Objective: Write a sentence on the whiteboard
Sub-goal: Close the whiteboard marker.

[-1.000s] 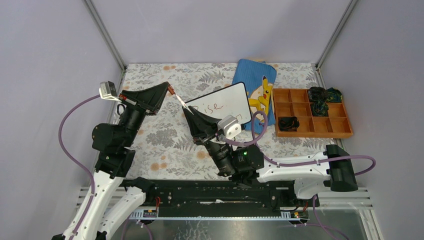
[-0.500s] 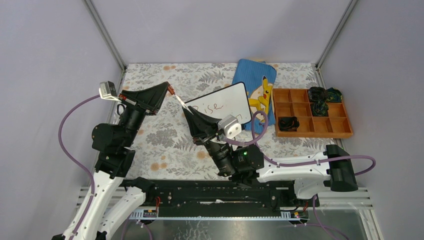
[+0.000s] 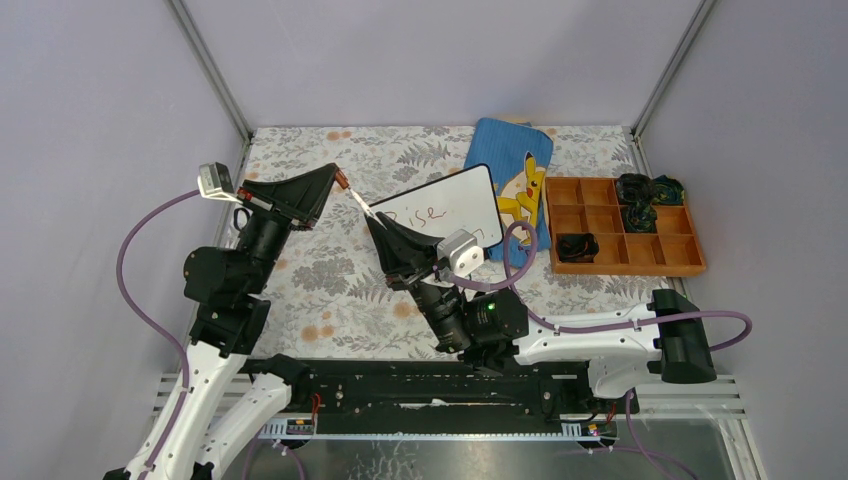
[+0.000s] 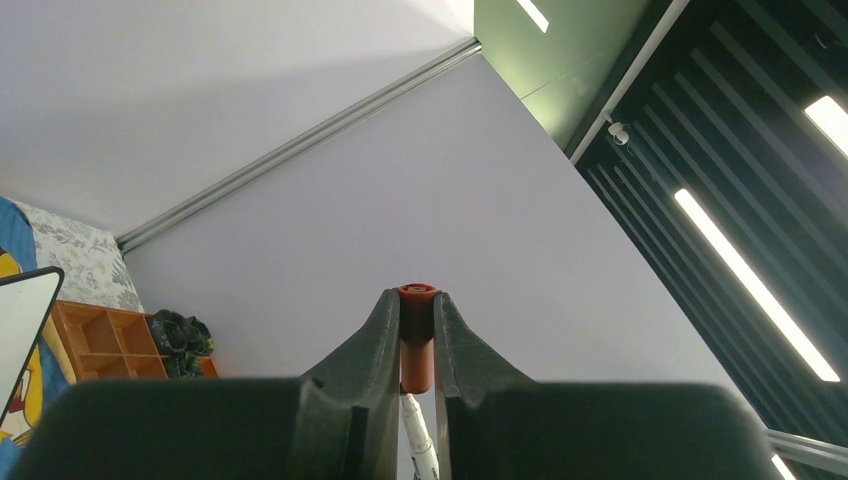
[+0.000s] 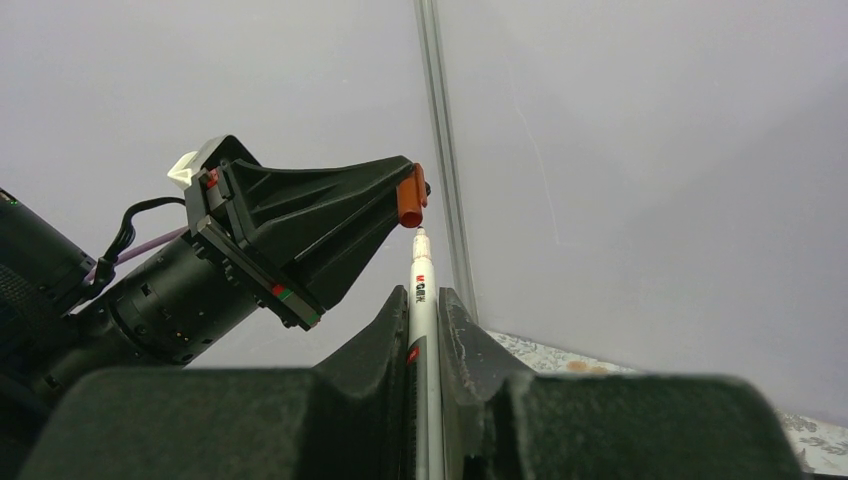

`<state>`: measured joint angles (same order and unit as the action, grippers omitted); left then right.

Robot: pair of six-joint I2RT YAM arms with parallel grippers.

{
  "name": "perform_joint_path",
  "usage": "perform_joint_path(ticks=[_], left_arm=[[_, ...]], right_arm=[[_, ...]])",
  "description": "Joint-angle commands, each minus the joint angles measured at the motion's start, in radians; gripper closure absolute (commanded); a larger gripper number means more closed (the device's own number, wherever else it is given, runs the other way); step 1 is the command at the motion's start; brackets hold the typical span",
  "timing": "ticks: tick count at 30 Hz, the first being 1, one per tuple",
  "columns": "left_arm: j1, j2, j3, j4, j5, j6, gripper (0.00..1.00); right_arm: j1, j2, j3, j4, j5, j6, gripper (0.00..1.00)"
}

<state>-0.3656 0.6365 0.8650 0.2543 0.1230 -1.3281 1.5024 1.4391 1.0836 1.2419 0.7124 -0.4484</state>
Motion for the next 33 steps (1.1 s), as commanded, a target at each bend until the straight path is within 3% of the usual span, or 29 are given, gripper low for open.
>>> perform_joint_path(ticks=[1,33], left_arm=[[-0.004,-0.003,-0.006,0.035,0.005,0.018,1.00],[-0.015,-0.014,-0.013,0.054,0.043,-0.014,1.00]], right_arm=[[-0.006,-0.028,0.038,0.048,-0.022,0.010,1.00],[-0.010,0.010,0.065,0.050,-0.001,-0.008,1.00]])
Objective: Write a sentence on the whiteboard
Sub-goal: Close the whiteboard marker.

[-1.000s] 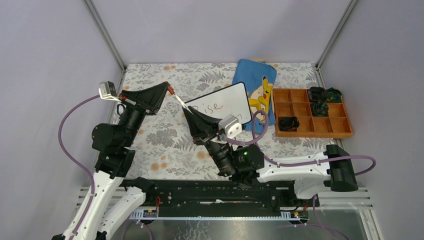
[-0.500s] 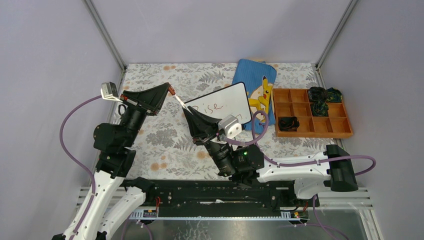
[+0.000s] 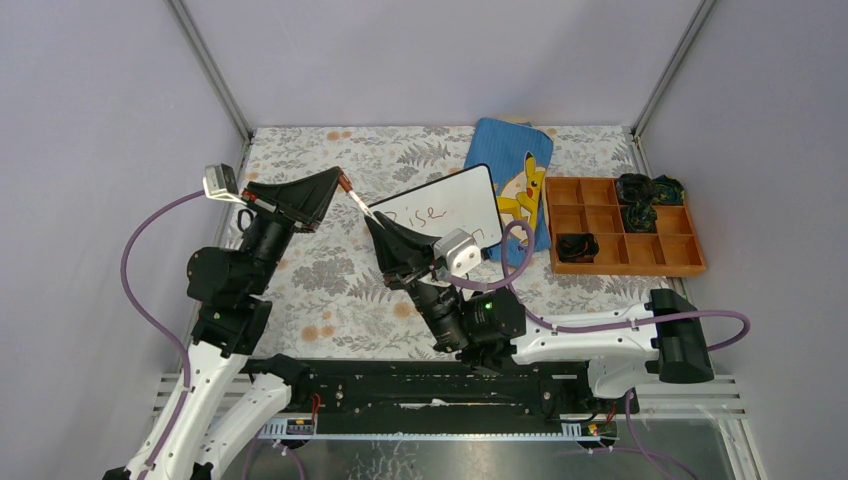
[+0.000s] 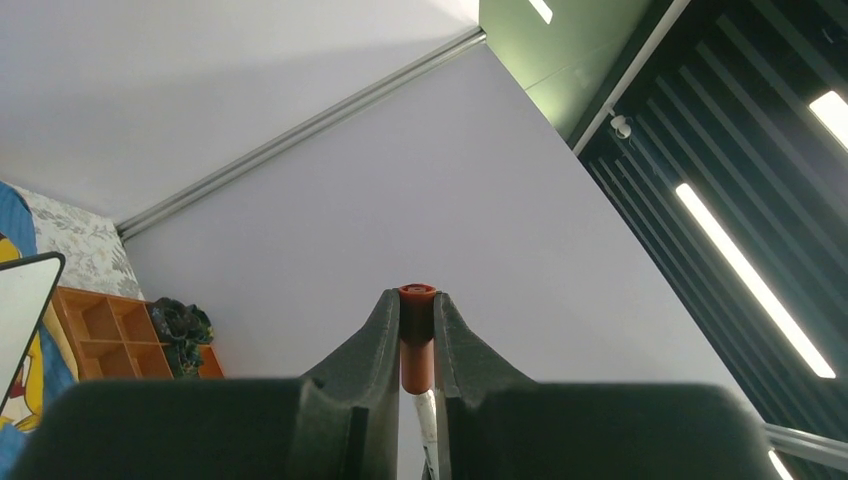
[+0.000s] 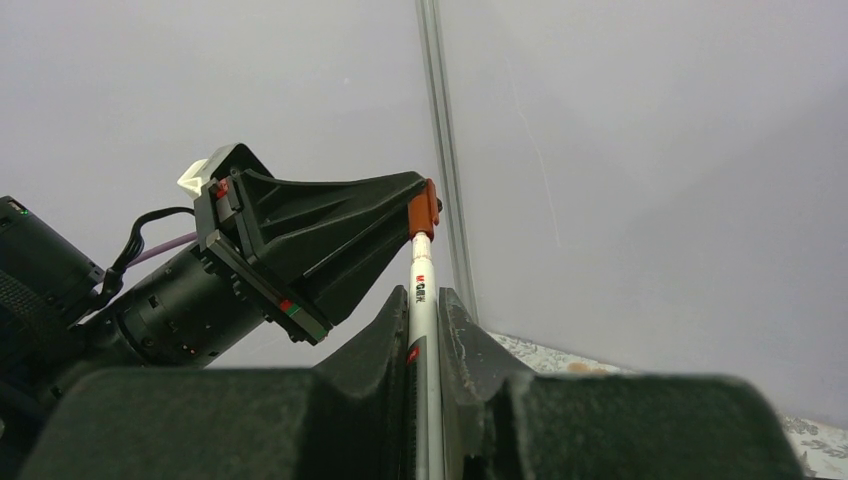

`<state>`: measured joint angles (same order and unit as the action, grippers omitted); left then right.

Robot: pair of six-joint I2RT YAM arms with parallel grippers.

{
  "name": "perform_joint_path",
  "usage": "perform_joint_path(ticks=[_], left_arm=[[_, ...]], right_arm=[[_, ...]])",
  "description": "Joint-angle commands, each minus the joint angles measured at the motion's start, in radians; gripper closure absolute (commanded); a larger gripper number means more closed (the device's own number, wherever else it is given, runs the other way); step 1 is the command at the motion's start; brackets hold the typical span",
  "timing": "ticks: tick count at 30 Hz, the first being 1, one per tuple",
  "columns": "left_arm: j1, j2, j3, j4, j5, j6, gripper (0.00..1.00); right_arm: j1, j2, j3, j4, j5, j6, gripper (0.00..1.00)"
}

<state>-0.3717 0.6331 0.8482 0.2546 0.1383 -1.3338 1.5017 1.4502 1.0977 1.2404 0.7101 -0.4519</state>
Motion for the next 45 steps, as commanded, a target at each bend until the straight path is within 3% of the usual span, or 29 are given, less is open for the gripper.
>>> perform_joint_path(ticks=[1,13,29,45], left_arm=[[-0.009,-0.007,0.007,0.054,0.027,-0.008,1.00],[-0.016,-0.007,0.005,0.068,0.042,-0.018,1.00],[-0.028,0.013,-0.032,0.139,0.087,-0.115,1.00],[-0.039,0.033,-0.036,0.231,0.179,-0.105,1.00]], right_arm=[[-0.010,-0.001,0.051,0.050,0.003,-0.004,1.00],[-0.015,0.015,0.063,0.070,0.015,-0.021,1.00],[-0.048,0.147,0.121,0.333,-0.058,-0.187,1.00],[-0.070,0.159,0.099,0.429,-0.129,-0.255,1.00]])
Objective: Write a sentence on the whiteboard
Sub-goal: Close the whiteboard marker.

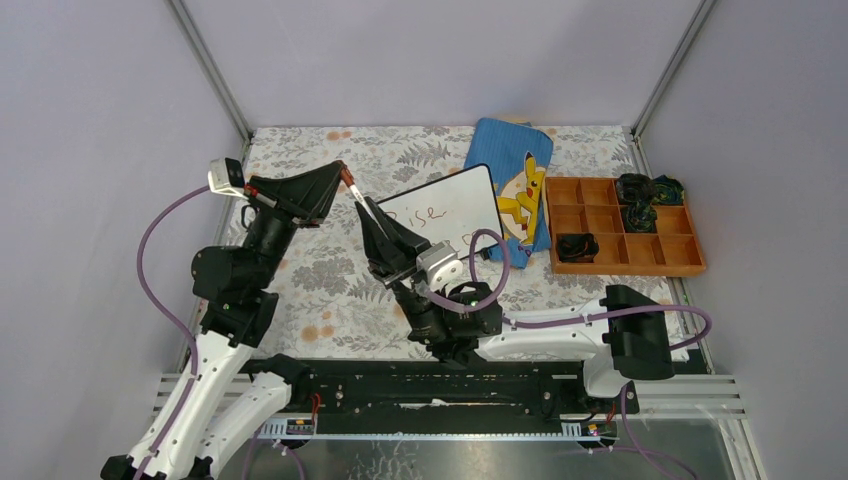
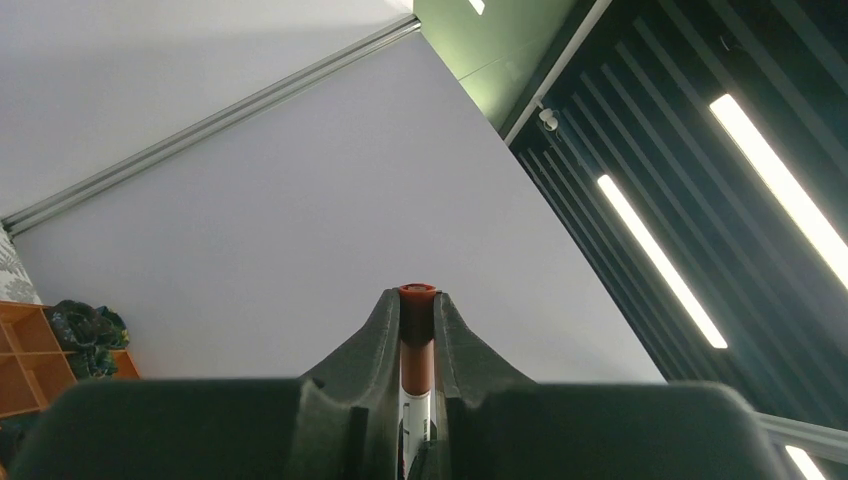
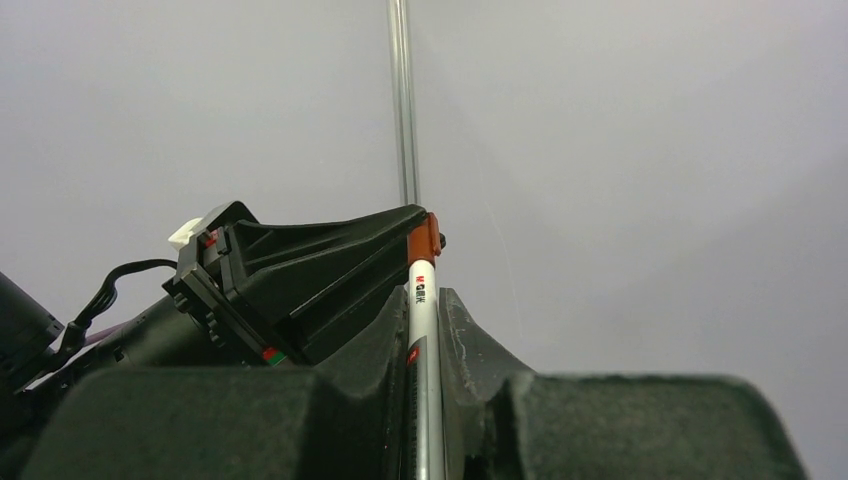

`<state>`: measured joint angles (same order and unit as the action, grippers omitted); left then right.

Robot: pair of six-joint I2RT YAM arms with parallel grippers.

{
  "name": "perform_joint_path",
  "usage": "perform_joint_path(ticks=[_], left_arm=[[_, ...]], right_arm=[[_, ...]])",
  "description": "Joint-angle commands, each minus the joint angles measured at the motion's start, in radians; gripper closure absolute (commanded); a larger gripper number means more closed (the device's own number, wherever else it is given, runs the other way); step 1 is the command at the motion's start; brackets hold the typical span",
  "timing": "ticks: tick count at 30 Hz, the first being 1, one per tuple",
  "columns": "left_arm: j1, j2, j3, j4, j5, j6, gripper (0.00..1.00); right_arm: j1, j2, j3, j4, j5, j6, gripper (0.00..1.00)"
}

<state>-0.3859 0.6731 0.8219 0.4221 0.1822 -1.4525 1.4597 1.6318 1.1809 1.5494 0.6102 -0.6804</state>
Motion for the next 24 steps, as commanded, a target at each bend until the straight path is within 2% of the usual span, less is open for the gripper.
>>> perform_joint_path(ticks=[1,11,18,24], left_arm=[[-0.027,-0.004,-0.010,0.069,0.138,0.014,1.00],[-0.130,0.018,-0.032,0.122,0.110,0.012,1.00],[-0.238,0.040,-0.039,0.142,0.078,0.059,1.00],[-0.337,0.036,-0.064,0.118,-0.003,0.104,1.00]], right_arm=[[-0.029,-0.022,0.012,0.123,-0.029,-0.029,1.00],[-0.038,0.036,0.054,0.157,-0.062,-0.136,1.00],[-0.055,0.053,0.079,0.156,-0.066,-0.120,1.00],[-0.068,0.046,0.079,0.159,-0.063,-0.113,1.00]])
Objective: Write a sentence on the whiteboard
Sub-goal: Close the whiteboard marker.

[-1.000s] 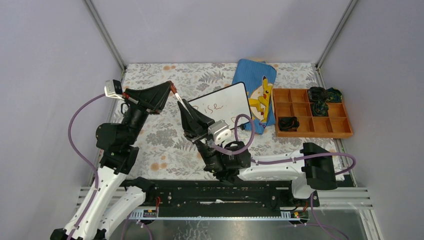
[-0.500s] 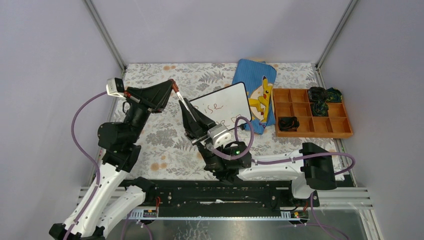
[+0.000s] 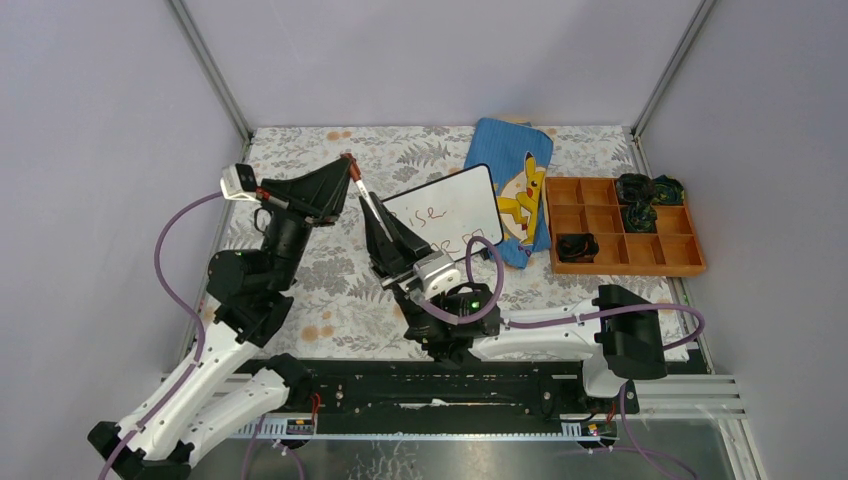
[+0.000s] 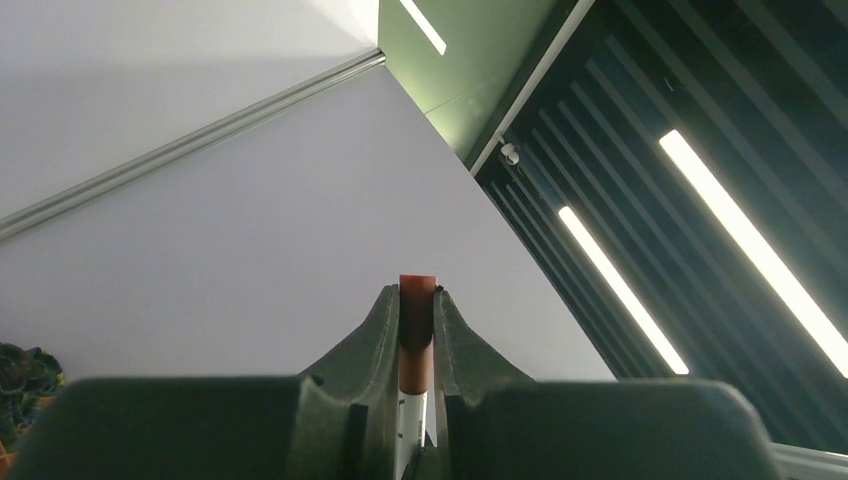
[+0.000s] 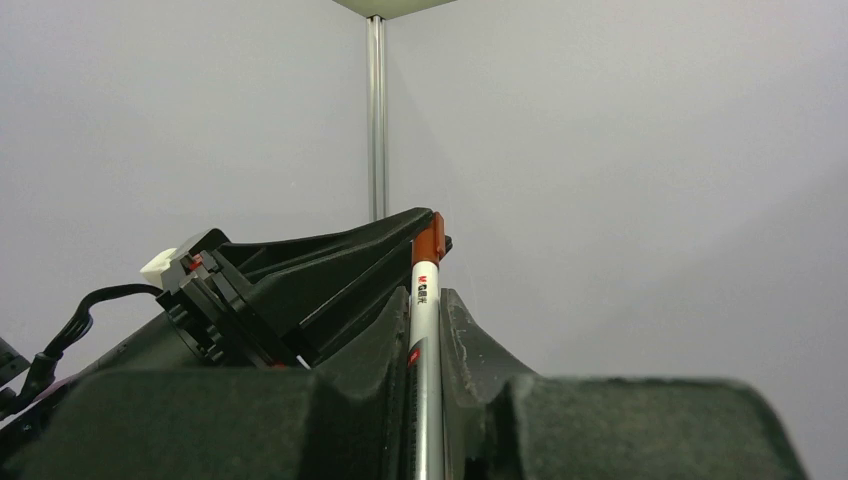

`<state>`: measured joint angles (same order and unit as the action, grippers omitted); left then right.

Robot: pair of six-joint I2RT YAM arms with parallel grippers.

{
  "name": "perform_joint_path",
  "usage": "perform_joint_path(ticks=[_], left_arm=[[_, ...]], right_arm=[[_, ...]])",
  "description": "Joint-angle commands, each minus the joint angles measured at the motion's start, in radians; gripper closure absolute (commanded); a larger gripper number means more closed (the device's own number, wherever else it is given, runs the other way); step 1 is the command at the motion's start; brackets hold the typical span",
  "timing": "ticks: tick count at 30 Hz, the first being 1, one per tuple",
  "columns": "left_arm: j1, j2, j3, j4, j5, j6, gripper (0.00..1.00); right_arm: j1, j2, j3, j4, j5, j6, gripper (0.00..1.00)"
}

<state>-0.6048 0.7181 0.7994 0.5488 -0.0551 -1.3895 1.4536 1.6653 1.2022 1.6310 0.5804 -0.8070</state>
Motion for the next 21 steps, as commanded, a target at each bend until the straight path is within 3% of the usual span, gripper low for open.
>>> perform_joint_path(ticks=[1,13,21], left_arm=[[-0.135,-0.009,-0.045,-0.009,0.222,0.048,1.00],[-0.315,0.012,-0.091,-0.020,0.102,0.100,1.00],[-0.327,-0.036,-0.093,-0.054,0.044,0.154,1.00]], right_arm=[[-0.064,0.013,0.061,0.076,-0.033,0.014,1.00],[-0.082,0.030,0.093,0.065,-0.033,0.022,1.00],[-0.082,0.000,0.060,0.047,-0.045,0.038,1.00]])
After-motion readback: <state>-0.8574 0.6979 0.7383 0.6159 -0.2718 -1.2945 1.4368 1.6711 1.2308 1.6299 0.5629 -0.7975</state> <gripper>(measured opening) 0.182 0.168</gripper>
